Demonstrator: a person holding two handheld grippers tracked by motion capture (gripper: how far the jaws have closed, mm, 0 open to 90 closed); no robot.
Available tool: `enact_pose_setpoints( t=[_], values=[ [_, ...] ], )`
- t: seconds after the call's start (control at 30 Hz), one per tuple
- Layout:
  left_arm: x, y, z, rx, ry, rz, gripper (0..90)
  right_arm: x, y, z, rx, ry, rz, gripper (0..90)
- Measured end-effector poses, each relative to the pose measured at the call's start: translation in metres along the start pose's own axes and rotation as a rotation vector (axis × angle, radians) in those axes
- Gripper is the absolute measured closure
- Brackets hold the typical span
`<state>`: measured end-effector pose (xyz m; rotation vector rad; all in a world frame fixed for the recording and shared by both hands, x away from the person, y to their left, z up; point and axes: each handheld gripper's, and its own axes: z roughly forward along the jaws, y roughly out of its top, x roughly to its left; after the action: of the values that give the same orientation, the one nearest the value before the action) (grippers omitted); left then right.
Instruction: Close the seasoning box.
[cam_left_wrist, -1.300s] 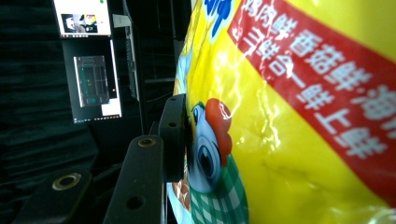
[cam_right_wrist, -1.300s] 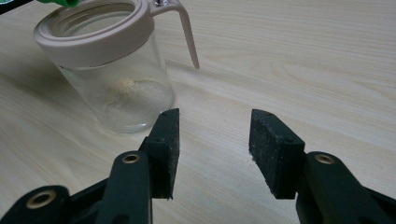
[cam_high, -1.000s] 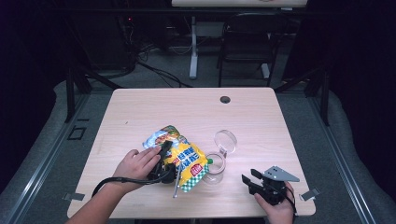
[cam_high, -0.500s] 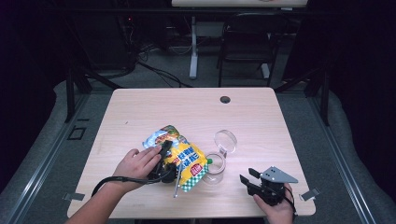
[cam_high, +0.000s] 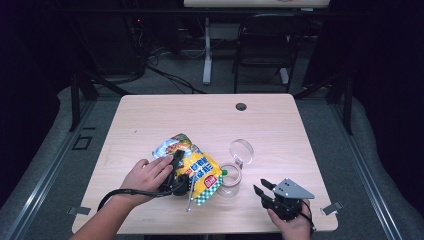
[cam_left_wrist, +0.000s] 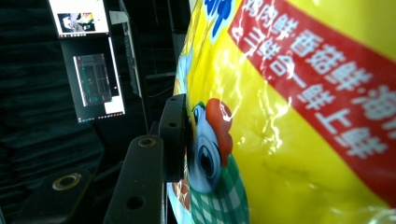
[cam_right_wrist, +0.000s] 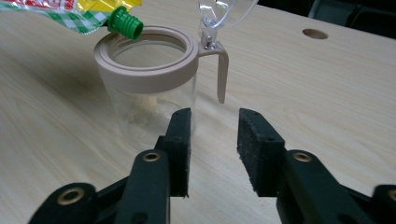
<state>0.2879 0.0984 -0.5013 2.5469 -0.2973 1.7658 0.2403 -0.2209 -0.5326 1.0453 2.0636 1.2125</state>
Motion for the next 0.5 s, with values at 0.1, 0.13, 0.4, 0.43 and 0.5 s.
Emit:
enact_pose_setpoints(
  t=[0.1, 0.13, 0.4, 0.43, 0.5],
  values=[
    [0.001, 0.001, 0.0, -0.001, 0.0, 0.0, 65.9, 0.003, 0.001, 0.001, 0.007, -0.012, -0.027, 67.7],
    [0.001, 0.001, 0.0, -0.001, 0.0, 0.0, 65.9, 0.004, 0.002, 0.001, 0.008, -0.013, -0.032, 68.2],
    [0.001, 0.001, -0.002, -0.009, 0.012, -0.001, 65.9, 0.013, 0.009, 0.004, 0.002, -0.009, -0.081, 71.2],
    [0.002, 0.001, -0.003, 0.004, -0.002, -0.007, 65.9, 0.015, 0.01, 0.005, -0.001, -0.007, -0.089, 71.6],
    [0.003, 0.001, -0.003, 0.002, -0.002, -0.01, 65.9, 0.019, 0.013, 0.007, -0.004, 0.001, -0.107, 72.2]
  ],
)
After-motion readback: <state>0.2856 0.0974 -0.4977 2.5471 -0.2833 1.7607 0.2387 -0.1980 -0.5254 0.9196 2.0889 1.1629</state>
